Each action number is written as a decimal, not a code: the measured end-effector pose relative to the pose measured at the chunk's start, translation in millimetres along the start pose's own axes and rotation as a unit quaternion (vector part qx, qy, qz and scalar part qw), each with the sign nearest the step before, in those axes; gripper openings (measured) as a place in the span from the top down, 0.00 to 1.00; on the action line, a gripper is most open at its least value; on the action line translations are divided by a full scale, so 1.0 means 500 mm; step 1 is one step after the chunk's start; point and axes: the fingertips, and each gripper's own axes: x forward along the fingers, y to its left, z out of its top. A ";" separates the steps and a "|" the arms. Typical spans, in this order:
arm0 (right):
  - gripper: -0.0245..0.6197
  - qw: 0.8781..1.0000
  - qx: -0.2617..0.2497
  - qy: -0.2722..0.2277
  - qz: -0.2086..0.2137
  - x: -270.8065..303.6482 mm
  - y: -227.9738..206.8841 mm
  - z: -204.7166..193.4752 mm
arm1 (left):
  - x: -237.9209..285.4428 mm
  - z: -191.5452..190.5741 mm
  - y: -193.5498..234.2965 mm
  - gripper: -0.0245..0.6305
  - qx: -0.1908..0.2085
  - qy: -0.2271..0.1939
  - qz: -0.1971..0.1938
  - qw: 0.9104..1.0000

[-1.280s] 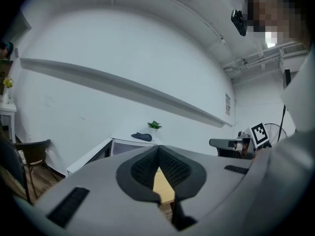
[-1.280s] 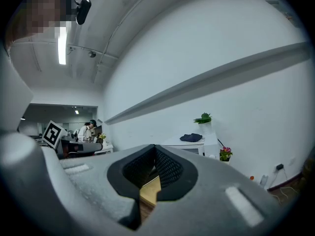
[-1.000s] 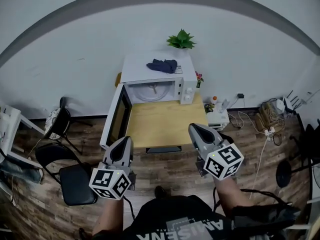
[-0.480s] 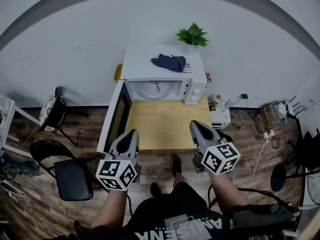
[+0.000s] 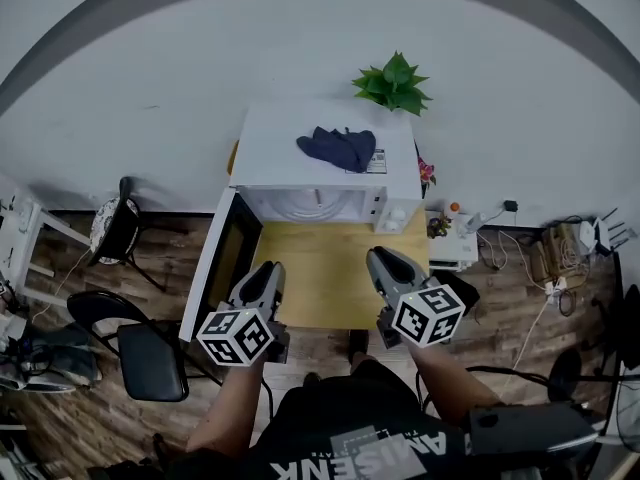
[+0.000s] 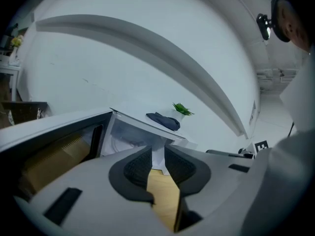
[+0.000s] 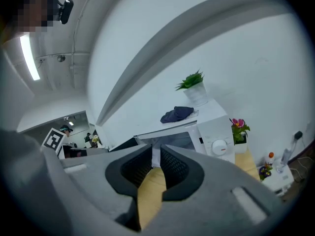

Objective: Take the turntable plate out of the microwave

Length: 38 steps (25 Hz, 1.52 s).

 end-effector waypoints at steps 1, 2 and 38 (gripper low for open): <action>0.90 1.000 0.006 0.006 0.006 0.011 -0.013 -0.006 | 0.020 -0.006 0.004 0.84 -0.008 0.003 0.007 1.000; 0.90 1.000 0.013 0.011 0.013 0.021 -0.024 -0.011 | 0.038 -0.012 0.008 0.84 -0.015 0.007 0.014 1.000; 0.84 0.988 0.120 0.092 -0.008 0.247 -0.153 -0.181 | 0.445 -0.209 0.317 0.71 -0.344 0.048 0.064 0.936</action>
